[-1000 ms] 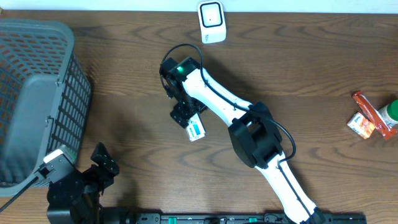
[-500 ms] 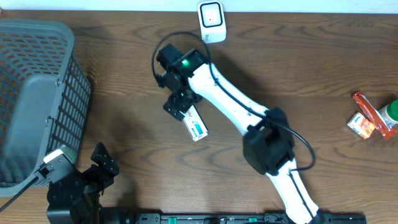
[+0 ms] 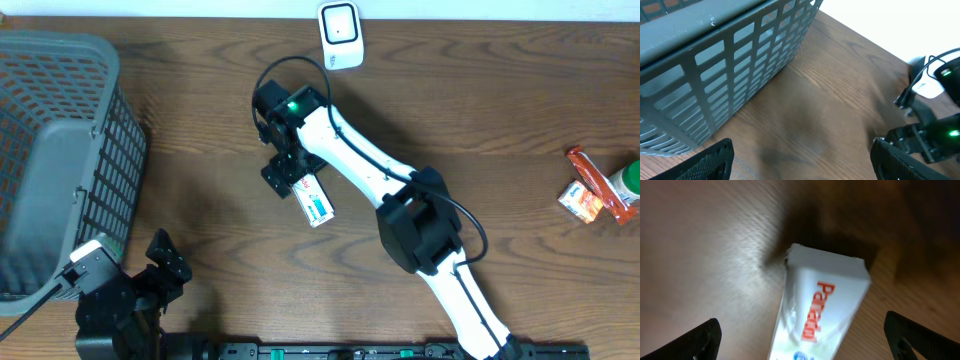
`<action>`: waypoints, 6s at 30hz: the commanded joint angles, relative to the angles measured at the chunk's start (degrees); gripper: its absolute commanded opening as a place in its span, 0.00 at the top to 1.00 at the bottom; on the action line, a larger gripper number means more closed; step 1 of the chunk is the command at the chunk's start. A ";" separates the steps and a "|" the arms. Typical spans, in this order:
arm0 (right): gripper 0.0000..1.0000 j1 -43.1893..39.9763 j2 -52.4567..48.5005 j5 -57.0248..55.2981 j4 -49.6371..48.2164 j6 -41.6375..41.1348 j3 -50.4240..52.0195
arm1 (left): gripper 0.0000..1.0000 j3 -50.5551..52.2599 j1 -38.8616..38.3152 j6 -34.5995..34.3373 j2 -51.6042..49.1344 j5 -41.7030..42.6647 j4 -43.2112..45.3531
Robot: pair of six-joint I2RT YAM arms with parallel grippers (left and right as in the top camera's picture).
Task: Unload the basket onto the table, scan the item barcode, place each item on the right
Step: 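Grasp the Panadol box and lift it, then carry the Panadol box up to the white scanner, then hold the Panadol box's end under the scanner, then carry the Panadol box to the right edge and release it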
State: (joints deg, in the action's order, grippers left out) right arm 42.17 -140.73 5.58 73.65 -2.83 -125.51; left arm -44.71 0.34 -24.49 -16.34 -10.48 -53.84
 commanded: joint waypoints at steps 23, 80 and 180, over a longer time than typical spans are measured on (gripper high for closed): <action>0.47 0.90 -0.79 -0.66 -7.41 -7.43 12.94 | 0.12 -0.28 0.28 -0.48 0.24 -0.33 -0.13; 0.74 -27.30 -0.13 17.18 2.38 6.56 -8.04 | 0.12 -0.28 0.28 -0.48 0.24 -0.31 -0.15; 0.84 -16.26 6.36 -47.52 -16.41 13.33 -13.40 | 0.12 -0.28 0.28 -0.48 0.24 -0.33 -0.13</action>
State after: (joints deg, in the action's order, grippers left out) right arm 30.57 -133.19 -38.65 48.03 30.72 -139.44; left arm -44.71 0.34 -24.64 -16.34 -10.48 -53.84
